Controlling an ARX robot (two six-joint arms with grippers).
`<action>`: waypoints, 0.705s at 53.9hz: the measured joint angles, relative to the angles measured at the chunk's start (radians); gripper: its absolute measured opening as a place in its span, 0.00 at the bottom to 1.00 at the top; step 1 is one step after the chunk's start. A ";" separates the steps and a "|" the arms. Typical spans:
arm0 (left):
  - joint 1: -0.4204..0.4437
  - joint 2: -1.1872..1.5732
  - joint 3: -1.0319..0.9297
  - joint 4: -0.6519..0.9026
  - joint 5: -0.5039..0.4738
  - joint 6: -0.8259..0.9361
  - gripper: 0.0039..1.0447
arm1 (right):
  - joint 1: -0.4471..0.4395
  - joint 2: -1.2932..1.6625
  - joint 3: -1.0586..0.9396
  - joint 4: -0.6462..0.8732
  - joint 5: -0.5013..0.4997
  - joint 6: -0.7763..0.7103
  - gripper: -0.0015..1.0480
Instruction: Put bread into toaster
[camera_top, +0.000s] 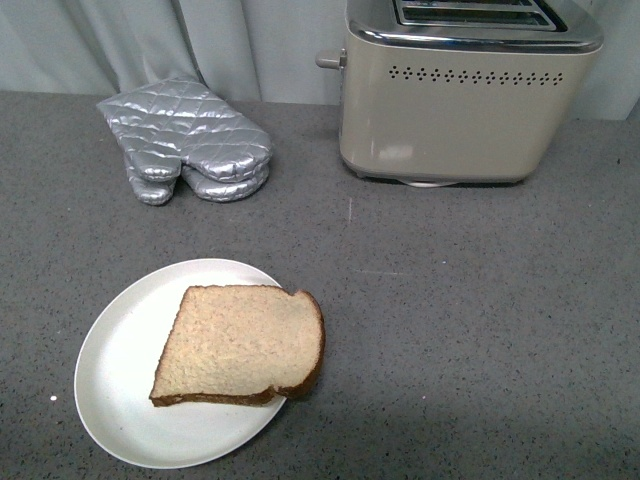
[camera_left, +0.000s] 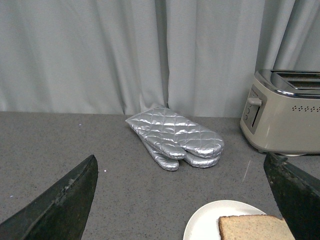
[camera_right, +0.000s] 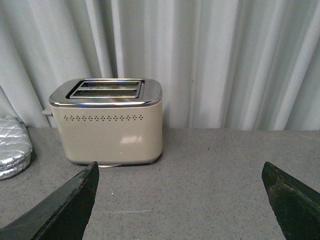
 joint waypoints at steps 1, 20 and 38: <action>0.000 0.000 0.000 0.000 0.000 0.000 0.94 | 0.000 0.000 0.000 0.000 0.000 0.000 0.91; 0.000 0.000 0.000 0.000 0.000 0.000 0.94 | 0.000 0.000 0.000 0.000 0.000 0.000 0.91; -0.005 0.007 0.003 -0.009 -0.019 -0.008 0.94 | 0.000 0.000 0.000 0.000 0.000 0.000 0.91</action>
